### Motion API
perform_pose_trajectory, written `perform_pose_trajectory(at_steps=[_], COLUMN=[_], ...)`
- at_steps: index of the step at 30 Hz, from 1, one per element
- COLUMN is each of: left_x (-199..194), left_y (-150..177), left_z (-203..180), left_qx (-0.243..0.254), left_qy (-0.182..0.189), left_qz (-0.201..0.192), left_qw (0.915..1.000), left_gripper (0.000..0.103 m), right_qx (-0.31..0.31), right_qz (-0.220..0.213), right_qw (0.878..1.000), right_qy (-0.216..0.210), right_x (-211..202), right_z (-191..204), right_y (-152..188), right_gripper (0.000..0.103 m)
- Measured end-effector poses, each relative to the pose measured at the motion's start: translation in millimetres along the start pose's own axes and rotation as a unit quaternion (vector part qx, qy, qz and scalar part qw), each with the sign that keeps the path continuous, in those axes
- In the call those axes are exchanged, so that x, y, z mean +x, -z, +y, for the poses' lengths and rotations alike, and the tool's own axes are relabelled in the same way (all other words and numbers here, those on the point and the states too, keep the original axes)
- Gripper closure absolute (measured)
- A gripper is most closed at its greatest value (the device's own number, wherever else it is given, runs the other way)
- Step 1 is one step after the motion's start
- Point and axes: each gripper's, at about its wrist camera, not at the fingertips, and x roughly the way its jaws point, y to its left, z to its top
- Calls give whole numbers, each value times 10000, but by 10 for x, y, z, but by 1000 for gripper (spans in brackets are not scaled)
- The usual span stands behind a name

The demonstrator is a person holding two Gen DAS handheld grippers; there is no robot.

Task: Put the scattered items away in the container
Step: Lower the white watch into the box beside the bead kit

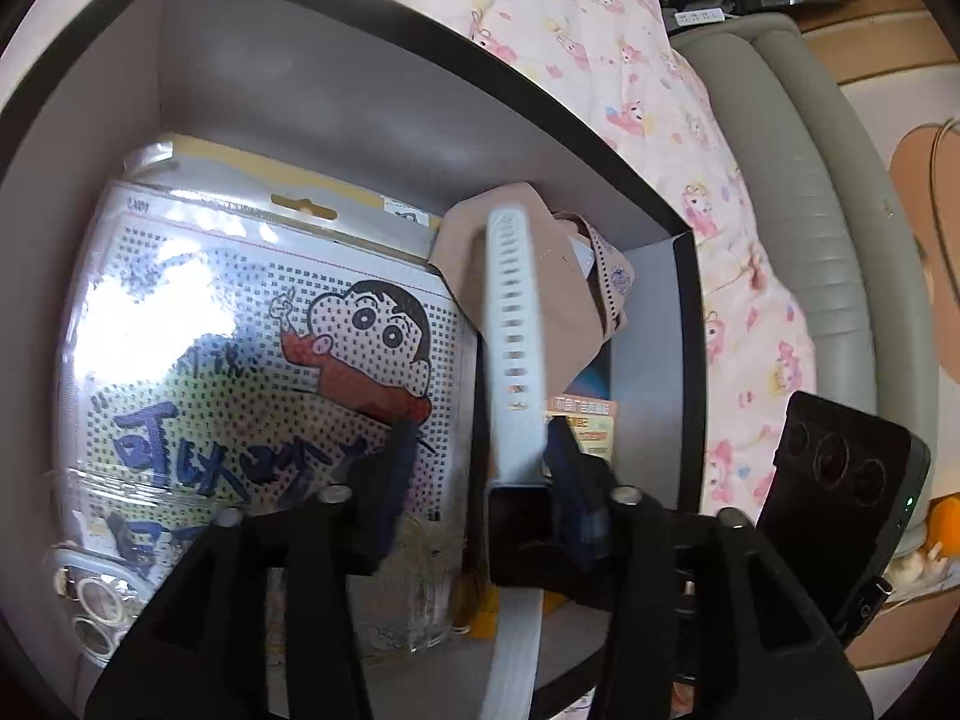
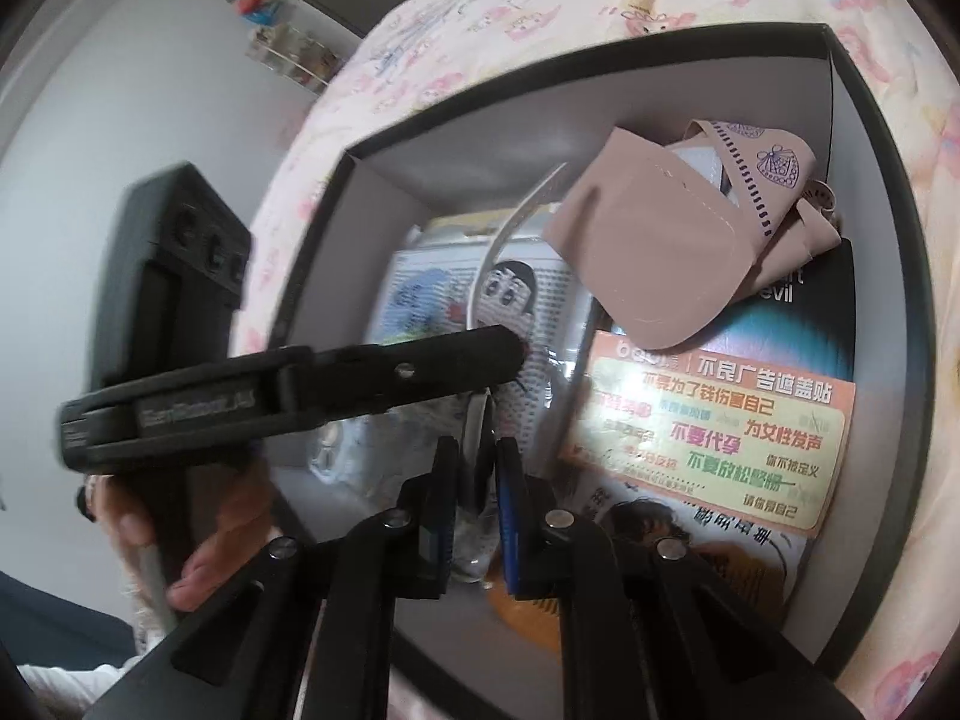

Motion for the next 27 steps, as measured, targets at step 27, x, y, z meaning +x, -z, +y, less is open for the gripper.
perform_pose_trajectory(at_steps=[27], left_x=[-199], left_y=[-10], left_z=[-70], left_qx=[-102], left_qy=[-903], left_qz=[-999], left_qw=[9908], left_gripper=[89], right_qx=[-544], right_qz=[39], right_qw=[9855], right_qy=[1606], right_x=[5], right_z=[74], right_y=[189], right_gripper=[99])
